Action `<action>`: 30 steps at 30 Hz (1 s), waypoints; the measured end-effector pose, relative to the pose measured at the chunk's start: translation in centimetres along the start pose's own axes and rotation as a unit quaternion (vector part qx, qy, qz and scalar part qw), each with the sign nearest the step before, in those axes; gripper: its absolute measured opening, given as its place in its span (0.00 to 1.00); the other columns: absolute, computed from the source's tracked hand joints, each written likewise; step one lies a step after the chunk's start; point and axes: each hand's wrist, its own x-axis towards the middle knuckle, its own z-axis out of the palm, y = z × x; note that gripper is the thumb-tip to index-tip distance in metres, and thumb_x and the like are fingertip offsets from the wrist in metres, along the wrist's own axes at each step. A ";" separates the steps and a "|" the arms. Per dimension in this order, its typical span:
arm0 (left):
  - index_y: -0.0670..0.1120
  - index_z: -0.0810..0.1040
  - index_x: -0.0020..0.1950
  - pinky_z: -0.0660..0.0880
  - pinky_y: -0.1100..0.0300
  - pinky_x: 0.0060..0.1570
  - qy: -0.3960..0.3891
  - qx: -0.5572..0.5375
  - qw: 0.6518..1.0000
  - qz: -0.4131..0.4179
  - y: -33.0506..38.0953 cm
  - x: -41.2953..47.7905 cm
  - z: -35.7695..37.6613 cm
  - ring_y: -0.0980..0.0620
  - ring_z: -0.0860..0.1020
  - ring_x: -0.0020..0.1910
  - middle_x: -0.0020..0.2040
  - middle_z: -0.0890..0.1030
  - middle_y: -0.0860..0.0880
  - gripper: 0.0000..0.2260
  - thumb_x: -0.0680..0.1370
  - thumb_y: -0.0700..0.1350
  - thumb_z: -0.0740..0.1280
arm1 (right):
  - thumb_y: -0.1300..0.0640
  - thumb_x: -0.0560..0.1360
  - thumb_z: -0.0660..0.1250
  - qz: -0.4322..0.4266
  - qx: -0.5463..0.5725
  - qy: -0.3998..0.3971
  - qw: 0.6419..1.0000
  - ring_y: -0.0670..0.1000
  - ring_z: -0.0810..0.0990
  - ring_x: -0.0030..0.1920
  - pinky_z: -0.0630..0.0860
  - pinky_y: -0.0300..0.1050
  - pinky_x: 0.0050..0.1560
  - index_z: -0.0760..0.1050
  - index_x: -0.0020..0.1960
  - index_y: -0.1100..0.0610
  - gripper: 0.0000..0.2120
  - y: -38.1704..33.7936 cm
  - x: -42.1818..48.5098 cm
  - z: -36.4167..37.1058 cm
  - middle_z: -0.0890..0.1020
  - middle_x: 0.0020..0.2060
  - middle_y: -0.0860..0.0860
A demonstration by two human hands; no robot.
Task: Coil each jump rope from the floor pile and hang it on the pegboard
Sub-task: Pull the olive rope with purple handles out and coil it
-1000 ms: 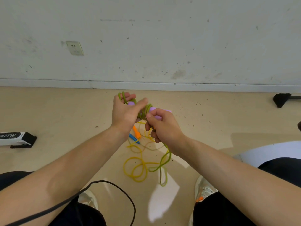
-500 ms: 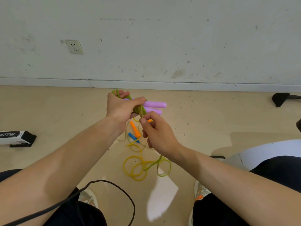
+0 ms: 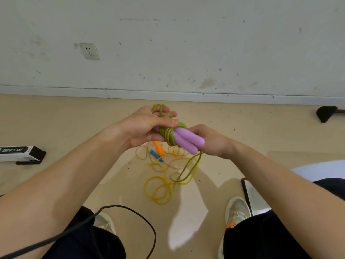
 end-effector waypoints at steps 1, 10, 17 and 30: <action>0.45 0.72 0.60 0.79 0.58 0.30 -0.012 0.026 1.000 -0.005 0.0 0.0 -0.2 0.55 0.83 0.45 0.63 0.81 0.49 0.27 0.64 0.38 0.77 | 0.60 0.70 0.62 0.002 -0.004 -0.012 1.000 0.43 0.70 0.34 0.68 0.36 0.35 0.81 0.41 0.53 0.09 0.1 0.1 -0.3 0.76 0.33 0.45; 0.47 0.71 0.62 0.79 0.56 0.36 -0.064 0.244 0.967 0.041 -0.5 0.1 -0.9 0.59 0.82 0.51 0.61 0.81 0.55 0.29 0.67 0.36 0.81 | 0.39 0.74 0.70 0.045 -0.167 0.022 0.985 0.48 0.59 0.28 0.58 0.44 0.31 0.64 0.29 0.54 0.26 0.8 0.6 -1.6 0.62 0.25 0.47; 0.49 0.71 0.60 0.78 0.53 0.57 0.022 0.387 0.906 0.167 -2.0 1.3 -1.3 0.55 0.79 0.58 0.59 0.79 0.55 0.35 0.58 0.48 0.83 | 0.56 0.82 0.60 0.134 0.194 0.048 0.971 0.47 0.64 0.25 0.63 0.40 0.26 0.80 0.46 0.62 0.14 -1.5 0.2 -0.3 0.70 0.27 0.48; 0.48 0.69 0.62 0.76 0.56 0.60 0.247 0.264 0.890 0.278 -2.9 2.3 0.0 0.53 0.79 0.59 0.57 0.76 0.61 0.33 0.64 0.44 0.82 | 0.55 0.83 0.57 0.082 0.316 0.159 0.932 0.50 0.68 0.24 0.70 0.42 0.30 0.78 0.51 0.58 0.12 -3.5 -1.0 3.3 0.70 0.27 0.50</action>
